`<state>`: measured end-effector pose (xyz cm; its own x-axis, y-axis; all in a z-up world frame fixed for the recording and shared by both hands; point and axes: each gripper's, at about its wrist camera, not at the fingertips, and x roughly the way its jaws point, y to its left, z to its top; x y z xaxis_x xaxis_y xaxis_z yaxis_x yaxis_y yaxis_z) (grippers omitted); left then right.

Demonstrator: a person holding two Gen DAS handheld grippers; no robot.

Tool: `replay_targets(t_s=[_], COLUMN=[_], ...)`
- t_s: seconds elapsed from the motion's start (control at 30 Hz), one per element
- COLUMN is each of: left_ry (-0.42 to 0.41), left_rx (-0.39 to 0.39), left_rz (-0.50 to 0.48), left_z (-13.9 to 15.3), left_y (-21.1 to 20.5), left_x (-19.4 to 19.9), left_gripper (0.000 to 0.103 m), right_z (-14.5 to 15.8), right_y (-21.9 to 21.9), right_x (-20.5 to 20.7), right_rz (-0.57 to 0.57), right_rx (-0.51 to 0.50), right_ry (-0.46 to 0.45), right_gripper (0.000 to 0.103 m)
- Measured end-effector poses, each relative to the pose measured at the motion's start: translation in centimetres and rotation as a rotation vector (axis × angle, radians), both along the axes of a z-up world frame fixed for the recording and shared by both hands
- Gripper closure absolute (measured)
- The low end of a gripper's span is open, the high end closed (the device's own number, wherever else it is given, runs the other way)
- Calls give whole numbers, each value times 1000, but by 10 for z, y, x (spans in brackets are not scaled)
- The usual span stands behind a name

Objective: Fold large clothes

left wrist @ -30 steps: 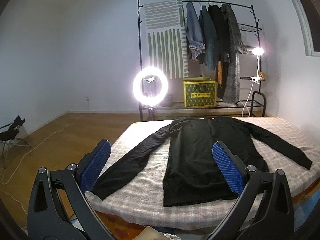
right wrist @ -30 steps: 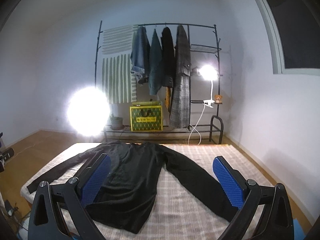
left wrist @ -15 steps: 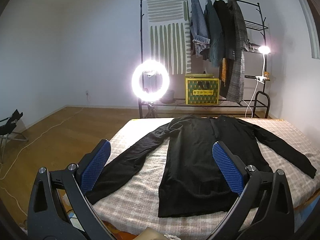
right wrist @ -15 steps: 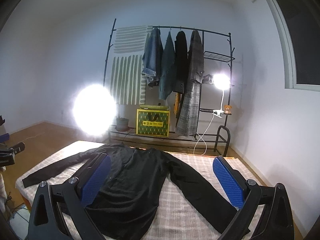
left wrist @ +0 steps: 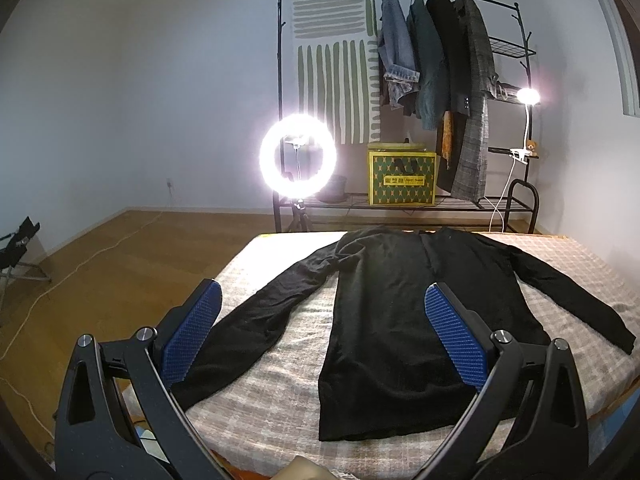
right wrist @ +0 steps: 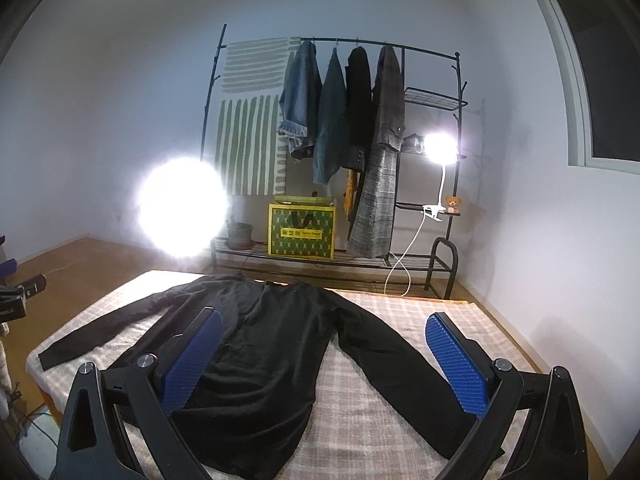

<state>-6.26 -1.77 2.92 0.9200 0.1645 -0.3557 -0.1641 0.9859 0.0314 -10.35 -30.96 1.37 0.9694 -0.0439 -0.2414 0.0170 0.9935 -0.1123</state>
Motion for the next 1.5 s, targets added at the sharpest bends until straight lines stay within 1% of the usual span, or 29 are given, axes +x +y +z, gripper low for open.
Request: replay_targets(t_s=[0.13, 0.27, 0.33, 0.47, 0.53, 0.6, 0.7, 0.73, 0.77, 0.8, 0.83, 0.87, 0.9, 0.97, 1.03, 1.07, 1.17, 1.23, 1.33, 1.4, 1.5], left_ry=[26, 46, 49, 64, 98, 133, 179, 201, 213, 232, 265, 284, 304, 348, 383, 397, 439, 464, 496, 514, 545], left_rx=[-19, -10, -15, -62, -87, -101, -123, -136, -144, -156, -188, -217, -252, -349, -431, -450, -460, -477, -507, -502, -471], left_rz=[5, 19, 24, 11, -6, 10, 31, 42, 48, 50, 47, 49, 49, 56, 53, 48, 82, 90, 76, 72, 77], left_z=[-10, -18, -20, -28, -34, -41, -53, -59, -64, -69, -78, -84, -91, -108, -127, -135, -160, -175, -192, -200, -211], left_y=[8, 20, 30, 66, 84, 102, 125, 138, 145, 153, 167, 178, 189, 216, 242, 251, 273, 283, 293, 295, 295], left_x=[11, 17, 20, 28, 36, 45, 56, 63, 67, 72, 81, 87, 93, 108, 125, 131, 155, 168, 186, 195, 204], left_gripper=[0, 0, 0, 0, 0, 0, 8, 13, 16, 16, 17, 22, 23, 29, 30, 30, 30, 30, 30, 30, 30], right_z=[-7, -12, -16, -24, -28, -32, -36, -37, -38, -39, -40, -41, -42, -45, -50, -52, -59, -63, -68, -73, -80], right_y=[3, 7, 9, 12, 13, 16, 21, 22, 23, 26, 28, 30, 33, 39, 43, 44, 50, 56, 63, 69, 75], right_x=[8, 16, 22, 35, 41, 48, 58, 62, 65, 70, 74, 80, 85, 96, 110, 115, 134, 143, 151, 156, 162], right_rz=[-1, -8, 4, 36, 55, 70, 87, 95, 101, 116, 130, 149, 165, 196, 229, 241, 282, 293, 304, 313, 324], right_rx=[0, -29, -27, 4, 13, 11, 12, 19, 26, 36, 45, 52, 55, 61, 81, 93, 134, 138, 121, 109, 108], right_ry=[13, 10, 22, 57, 72, 86, 96, 102, 106, 115, 126, 140, 152, 187, 231, 248, 304, 326, 343, 352, 369], right_gripper=[0, 0, 0, 0, 0, 0, 0, 0, 0, 0, 0, 1, 2, 6, 10, 13, 19, 19, 20, 20, 20])
